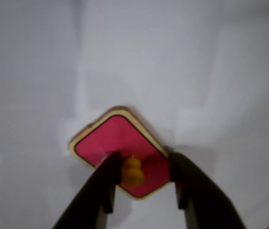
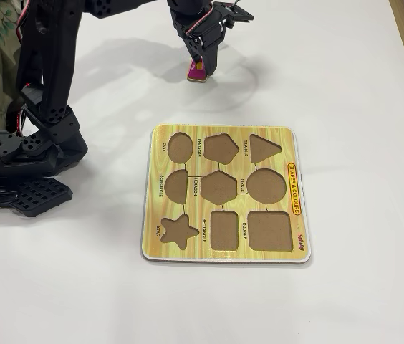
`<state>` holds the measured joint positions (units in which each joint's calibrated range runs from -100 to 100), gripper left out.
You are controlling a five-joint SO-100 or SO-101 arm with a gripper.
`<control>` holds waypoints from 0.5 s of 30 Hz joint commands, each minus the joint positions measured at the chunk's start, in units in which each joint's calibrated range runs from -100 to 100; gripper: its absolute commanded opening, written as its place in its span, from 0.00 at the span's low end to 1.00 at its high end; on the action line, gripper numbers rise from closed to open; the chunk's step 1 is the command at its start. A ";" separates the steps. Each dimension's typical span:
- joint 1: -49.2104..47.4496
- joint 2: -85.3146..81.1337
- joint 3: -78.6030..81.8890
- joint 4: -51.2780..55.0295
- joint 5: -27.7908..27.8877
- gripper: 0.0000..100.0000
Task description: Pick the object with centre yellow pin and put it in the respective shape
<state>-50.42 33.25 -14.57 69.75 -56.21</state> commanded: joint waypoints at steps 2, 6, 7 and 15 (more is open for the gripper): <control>0.62 -0.36 0.09 0.52 0.20 0.11; 0.52 -0.86 0.09 0.52 0.30 0.11; 0.52 -0.86 0.09 0.52 0.30 0.11; -0.07 -0.86 3.24 0.52 0.25 0.11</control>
<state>-50.42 33.08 -12.23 69.49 -56.21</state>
